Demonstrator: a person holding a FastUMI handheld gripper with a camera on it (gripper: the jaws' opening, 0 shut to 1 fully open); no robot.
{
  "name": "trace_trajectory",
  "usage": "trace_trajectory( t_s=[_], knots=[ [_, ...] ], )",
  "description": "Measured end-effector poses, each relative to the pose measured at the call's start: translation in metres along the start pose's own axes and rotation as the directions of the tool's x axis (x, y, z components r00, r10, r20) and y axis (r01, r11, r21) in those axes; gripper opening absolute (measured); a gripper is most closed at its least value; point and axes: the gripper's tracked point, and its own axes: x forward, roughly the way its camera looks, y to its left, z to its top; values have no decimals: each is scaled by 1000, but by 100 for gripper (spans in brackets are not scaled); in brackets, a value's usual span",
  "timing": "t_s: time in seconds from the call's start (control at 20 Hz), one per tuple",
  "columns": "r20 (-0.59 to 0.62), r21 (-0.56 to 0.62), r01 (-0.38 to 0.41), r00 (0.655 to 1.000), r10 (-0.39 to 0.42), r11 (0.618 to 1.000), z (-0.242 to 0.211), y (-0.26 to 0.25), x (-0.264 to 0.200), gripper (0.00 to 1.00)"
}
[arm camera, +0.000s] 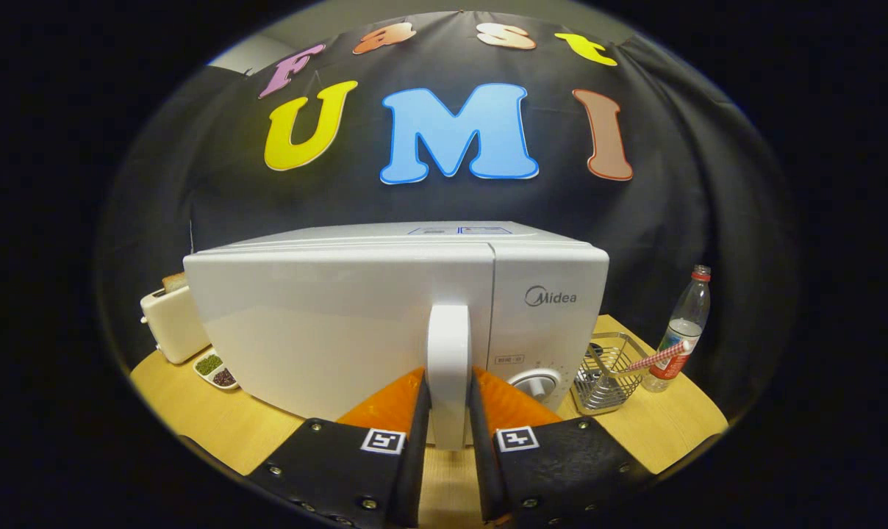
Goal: Open the microwave, put the food inside, and close the microwave door.
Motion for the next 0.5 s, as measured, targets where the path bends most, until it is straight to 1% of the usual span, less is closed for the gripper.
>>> trace_trajectory(
  t_s=[0.05,0.15,0.25,0.35,0.4,0.5],
  knots=[
    [-2,-4,5,1000,-5,1000,1,0,1,26],
    [-20,-3,-5,1000,5,1000,0,1,-1,24],
    [-34,-14,-8,999,7,1000,1,1,0,13],
    [-47,-4,-22,999,22,1000,0,1,-2,13],
    [-46,-1,-23,999,23,1000,1,2,-2,9],
    [-60,-5,-22,998,22,1000,1,1,-3,8]
  ],
)
